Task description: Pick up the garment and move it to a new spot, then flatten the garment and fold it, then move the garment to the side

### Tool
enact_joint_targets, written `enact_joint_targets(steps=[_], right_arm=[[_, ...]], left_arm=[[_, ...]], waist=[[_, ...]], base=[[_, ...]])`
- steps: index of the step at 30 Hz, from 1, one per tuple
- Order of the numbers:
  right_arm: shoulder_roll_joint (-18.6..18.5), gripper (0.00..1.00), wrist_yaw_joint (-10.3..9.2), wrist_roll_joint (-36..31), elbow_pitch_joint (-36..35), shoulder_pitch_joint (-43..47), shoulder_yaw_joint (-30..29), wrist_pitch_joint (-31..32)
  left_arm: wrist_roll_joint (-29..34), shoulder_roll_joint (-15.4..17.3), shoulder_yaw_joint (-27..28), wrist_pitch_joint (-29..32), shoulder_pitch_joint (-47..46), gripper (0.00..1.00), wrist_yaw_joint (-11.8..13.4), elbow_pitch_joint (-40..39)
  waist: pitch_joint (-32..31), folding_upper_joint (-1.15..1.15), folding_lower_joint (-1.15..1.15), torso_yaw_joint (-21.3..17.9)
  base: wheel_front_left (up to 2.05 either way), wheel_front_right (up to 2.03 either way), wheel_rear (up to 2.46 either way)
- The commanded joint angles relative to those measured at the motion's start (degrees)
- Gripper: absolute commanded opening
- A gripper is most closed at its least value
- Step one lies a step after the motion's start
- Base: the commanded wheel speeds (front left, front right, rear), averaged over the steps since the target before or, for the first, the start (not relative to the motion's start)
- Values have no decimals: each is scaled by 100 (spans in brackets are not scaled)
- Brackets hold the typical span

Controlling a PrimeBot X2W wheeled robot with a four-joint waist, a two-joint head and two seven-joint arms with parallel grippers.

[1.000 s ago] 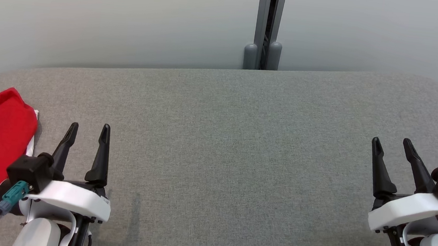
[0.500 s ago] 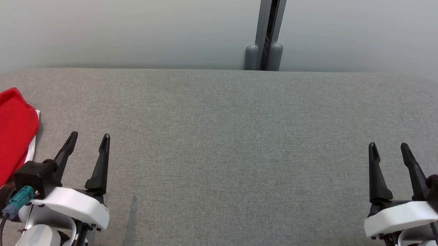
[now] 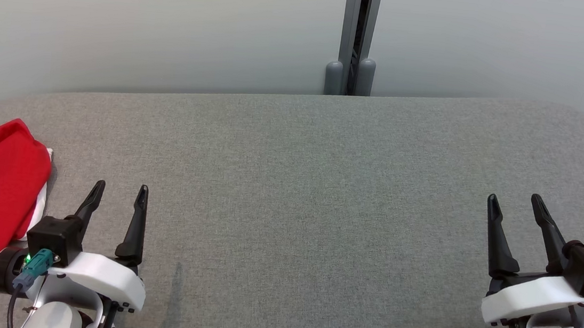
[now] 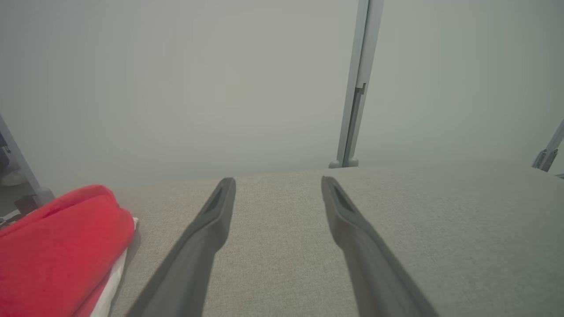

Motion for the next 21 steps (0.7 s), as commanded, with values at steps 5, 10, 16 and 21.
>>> enact_joint_targets(steps=[5, 10, 16, 21], right_arm=[[14, 100, 0, 87, 7, 35, -42, -16], [14, 100, 0, 134, 32, 27, -71, 2], [-9, 100, 0, 77, 38, 32, -104, 42], [-29, 100, 0, 11, -1, 22, -73, 74]], left_arm=[[-40, 29, -8, -23, -27, 100, 0, 40], [-62, 11, -36, -18, -12, 100, 36, 17], [-110, 5, -75, -40, -46, 100, 42, 21], [-123, 16, -83, -57, -105, 100, 66, 25]], waist=[[-3, 0, 0, -1], [-5, 0, 0, 7], [2, 0, 0, 80], [43, 0, 0, 263]], base=[[0, 0, 0], [0, 0, 0], [0, 0, 0], [0, 0, 0]])
